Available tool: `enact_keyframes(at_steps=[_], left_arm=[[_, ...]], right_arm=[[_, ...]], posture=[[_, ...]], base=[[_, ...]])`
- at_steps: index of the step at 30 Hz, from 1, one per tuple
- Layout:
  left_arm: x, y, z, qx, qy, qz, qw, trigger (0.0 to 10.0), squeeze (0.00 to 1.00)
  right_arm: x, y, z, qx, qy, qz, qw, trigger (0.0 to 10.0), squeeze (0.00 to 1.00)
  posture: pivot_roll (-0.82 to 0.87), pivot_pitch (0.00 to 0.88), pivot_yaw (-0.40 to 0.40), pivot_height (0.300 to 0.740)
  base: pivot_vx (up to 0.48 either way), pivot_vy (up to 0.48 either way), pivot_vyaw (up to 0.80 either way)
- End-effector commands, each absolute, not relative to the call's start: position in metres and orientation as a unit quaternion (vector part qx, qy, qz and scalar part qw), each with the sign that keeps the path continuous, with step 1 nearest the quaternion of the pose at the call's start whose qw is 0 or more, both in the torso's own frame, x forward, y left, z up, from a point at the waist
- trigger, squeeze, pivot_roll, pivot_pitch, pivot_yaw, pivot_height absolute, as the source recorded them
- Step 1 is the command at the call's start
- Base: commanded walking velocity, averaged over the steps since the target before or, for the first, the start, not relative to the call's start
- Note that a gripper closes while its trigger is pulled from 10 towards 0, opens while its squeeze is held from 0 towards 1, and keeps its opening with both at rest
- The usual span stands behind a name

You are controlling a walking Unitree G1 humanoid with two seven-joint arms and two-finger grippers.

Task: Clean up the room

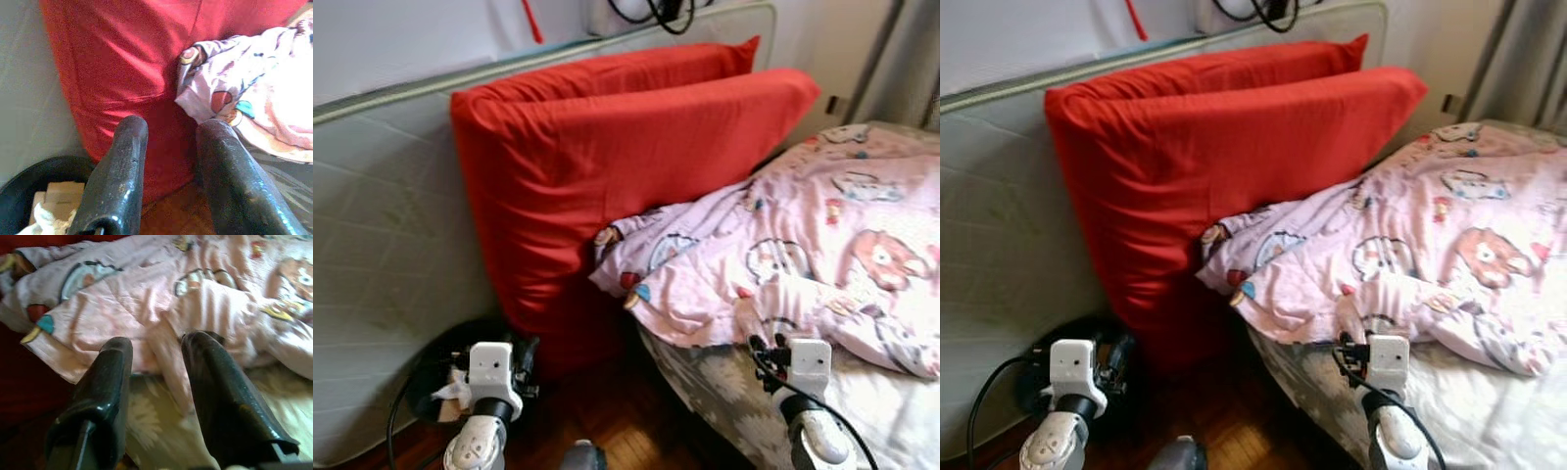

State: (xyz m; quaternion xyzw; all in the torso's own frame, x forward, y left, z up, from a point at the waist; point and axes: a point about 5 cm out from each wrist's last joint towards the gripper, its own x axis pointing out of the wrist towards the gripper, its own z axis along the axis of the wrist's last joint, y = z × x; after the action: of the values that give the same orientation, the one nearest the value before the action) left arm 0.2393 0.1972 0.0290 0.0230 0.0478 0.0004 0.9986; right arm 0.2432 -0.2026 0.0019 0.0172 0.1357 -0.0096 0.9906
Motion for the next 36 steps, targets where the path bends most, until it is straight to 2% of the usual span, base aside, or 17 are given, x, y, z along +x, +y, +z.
enact_keyframes(at_steps=[1,21,32,36], left_arm=[[0.2405,0.1995,0.0308,0.018,0.048,0.004,0.999,10.0,0.00],[0.2439,0.1993,0.0296,0.008,0.052,0.011,0.999,10.0,0.00],[0.2451,0.1988,0.0299,0.002,0.052,0.010,0.999,10.0,0.00],[0.2459,0.1991,0.0304,0.002,0.051,0.009,0.999,10.0,0.00]], right_arm=[[0.2460,-0.1991,0.0036,0.022,0.127,-0.001,0.992,10.0,0.00],[0.2471,-0.2033,0.0008,0.022,0.129,-0.003,0.991,10.0,0.00],[0.2463,-0.1965,-0.0011,0.018,0.131,0.033,0.991,10.0,0.00],[0.2469,-0.1952,-0.0003,0.020,0.127,0.035,0.991,10.0,0.00]], posture=[[0.01,0.000,0.054,0.625],[0.00,0.000,0.046,0.625],[0.00,0.000,0.044,0.625],[0.00,0.000,0.046,0.625]], base=[[0.000,0.000,0.00],[0.000,0.000,0.00],[0.000,0.000,0.00],[0.000,0.000,0.75]])
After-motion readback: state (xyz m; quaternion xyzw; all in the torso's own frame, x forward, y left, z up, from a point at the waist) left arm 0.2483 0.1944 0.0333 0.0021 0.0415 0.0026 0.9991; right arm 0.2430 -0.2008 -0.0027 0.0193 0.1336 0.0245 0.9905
